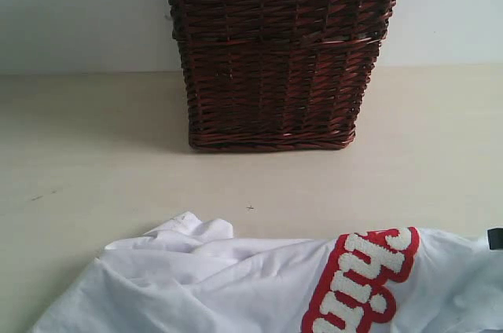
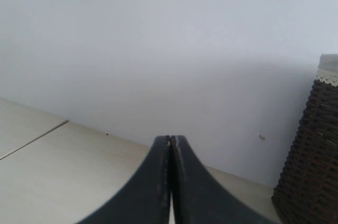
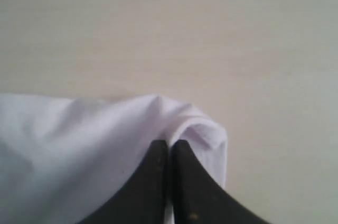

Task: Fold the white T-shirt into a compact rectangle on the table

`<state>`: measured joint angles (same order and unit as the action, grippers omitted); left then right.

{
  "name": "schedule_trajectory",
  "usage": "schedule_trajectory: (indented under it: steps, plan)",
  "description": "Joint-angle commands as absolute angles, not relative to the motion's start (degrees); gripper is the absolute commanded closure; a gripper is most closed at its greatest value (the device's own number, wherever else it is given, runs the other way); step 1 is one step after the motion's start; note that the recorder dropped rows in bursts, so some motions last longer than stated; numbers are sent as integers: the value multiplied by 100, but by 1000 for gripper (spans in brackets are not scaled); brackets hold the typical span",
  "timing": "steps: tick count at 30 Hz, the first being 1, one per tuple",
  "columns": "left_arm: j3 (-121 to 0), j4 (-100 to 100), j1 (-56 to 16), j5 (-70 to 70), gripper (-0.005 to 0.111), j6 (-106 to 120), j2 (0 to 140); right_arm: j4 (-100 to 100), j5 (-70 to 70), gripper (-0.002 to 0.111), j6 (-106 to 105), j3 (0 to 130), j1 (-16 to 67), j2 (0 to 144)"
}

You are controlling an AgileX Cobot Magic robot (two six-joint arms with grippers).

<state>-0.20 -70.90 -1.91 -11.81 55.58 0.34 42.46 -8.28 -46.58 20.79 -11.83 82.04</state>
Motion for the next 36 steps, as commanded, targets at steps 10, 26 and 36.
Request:
schedule_trajectory:
  steps: [10, 26, 36]
  plan:
    - [0, -7073, -176, -1166, 107, 5564, 0, 5192, -2905, 108, -6917, 3450, -1207, 8202]
    - [0, -7073, -176, -1166, 107, 5564, 0, 2946, -5515, 106, -7789, 3111, -1207, 8202]
    - [0, -7073, -176, -1166, 107, 5564, 0, 3080, -5060, 58, -8033, 3111, -1207, 8202]
